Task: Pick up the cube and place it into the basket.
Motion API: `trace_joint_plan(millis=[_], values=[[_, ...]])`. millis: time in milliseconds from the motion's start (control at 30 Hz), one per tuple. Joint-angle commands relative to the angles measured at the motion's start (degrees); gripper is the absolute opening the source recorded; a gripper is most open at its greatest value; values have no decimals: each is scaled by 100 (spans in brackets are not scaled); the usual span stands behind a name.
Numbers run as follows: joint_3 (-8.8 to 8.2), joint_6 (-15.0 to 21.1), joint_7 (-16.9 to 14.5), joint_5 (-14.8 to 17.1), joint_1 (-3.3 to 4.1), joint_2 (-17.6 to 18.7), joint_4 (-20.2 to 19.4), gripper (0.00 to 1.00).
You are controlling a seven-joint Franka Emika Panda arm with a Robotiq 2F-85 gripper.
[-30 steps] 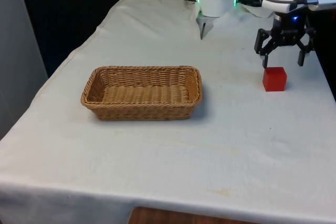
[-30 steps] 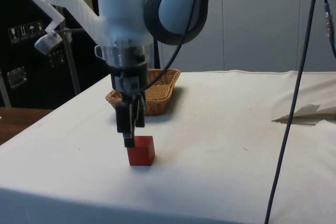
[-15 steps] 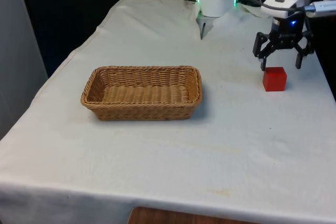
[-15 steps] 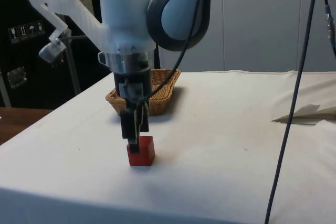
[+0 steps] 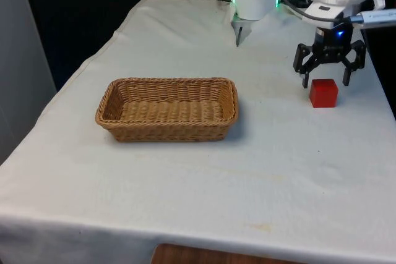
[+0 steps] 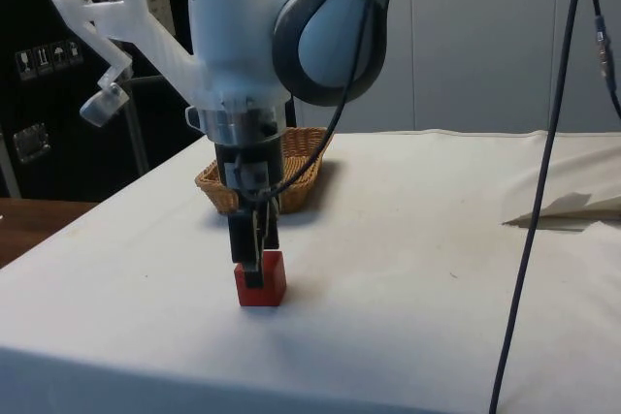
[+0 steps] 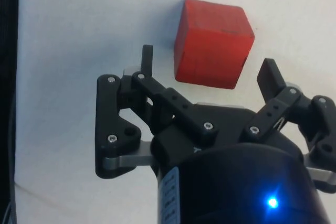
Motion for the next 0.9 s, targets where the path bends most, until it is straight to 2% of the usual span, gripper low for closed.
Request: trace_joint_plan(millis=[0,200,233,300,567,600,733,833,867], values=[[6,17,-6,11,0,6,-6,100],[0,63,-17,6,-6,160,69,100],[-6,0,0,0,0,80,23,100],[-6,63,-17,11,-6,201,97,100],[-6,23,0,6,0,195,109,97],[-11,17,0,6,0,195,109,81],[-11,11,0,6,0,201,109,36],[-11,6,0,0,0,212,126,5],[-11,11,0,6,0,201,109,1]])
